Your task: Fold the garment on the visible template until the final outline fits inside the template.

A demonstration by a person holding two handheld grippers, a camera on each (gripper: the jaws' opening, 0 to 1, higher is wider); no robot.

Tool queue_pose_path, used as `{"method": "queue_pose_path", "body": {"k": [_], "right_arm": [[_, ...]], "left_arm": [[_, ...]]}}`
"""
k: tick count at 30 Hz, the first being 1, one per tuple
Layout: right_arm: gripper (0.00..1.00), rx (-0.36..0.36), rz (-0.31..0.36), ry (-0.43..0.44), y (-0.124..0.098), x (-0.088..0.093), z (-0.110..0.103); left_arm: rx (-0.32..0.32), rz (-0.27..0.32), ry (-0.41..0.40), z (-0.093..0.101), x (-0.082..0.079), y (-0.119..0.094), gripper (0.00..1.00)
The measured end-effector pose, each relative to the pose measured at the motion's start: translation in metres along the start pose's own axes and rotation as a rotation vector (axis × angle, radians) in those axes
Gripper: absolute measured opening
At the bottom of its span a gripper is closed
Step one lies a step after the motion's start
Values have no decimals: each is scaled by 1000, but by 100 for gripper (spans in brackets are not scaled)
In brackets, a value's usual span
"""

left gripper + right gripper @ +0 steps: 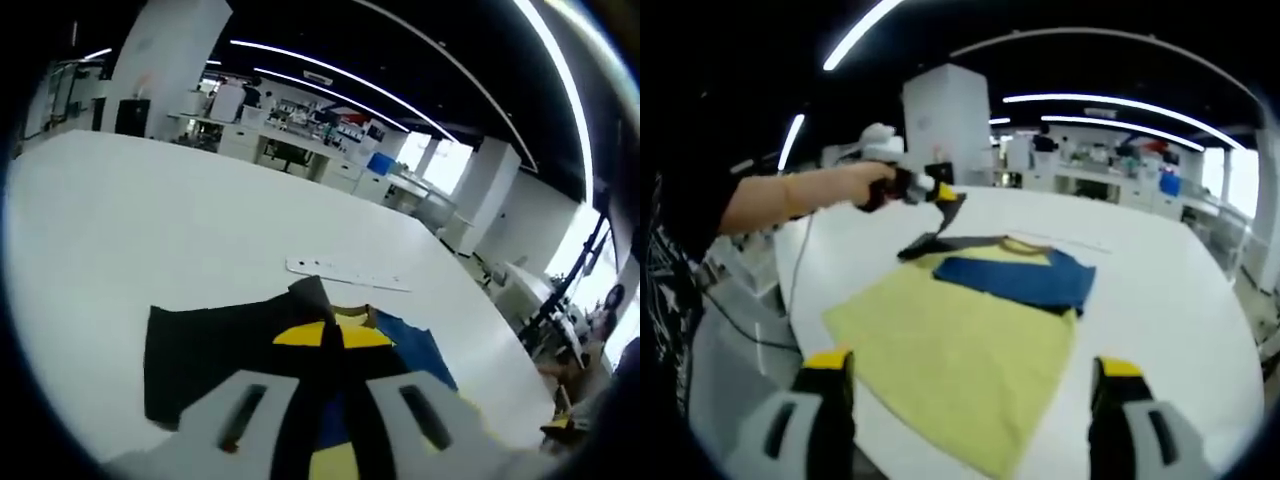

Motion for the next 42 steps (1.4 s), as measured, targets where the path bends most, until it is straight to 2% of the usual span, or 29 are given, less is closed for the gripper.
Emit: {"method": "queue_pose_path", "body": {"k": [11,17,22,26,36,42], "right_arm": [[99,10,-8,18,-5,8,4],[99,22,-8,28,-6,10,6],[99,30,-10,37,-7,12,6],[99,33,-12,47,-7,15,6],[99,36,-8,55,-4,14,6],[99,39,-14,56,-4,15,8]], "left_arm": [[65,-8,-19,38,20,14,0],[77,-27,-33,48,31,18,0],[132,-33,-71,62,36,22,0],[198,-32,-71,80,39,26,0],[258,-69,-67,97,54,33,0],[306,-87,-70,114,63,38,0]]}}
Point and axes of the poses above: the point that each gripper's makers call its tool centre point, and the gripper's own axes: y roughly forward along the fingers, z roughly to its right, x roughly out of its underside, the point moved 1 cm from there along -y, roughly backward along the fingers, and after that the axes turned 4 degrees about -y, right-handed, at the moved point
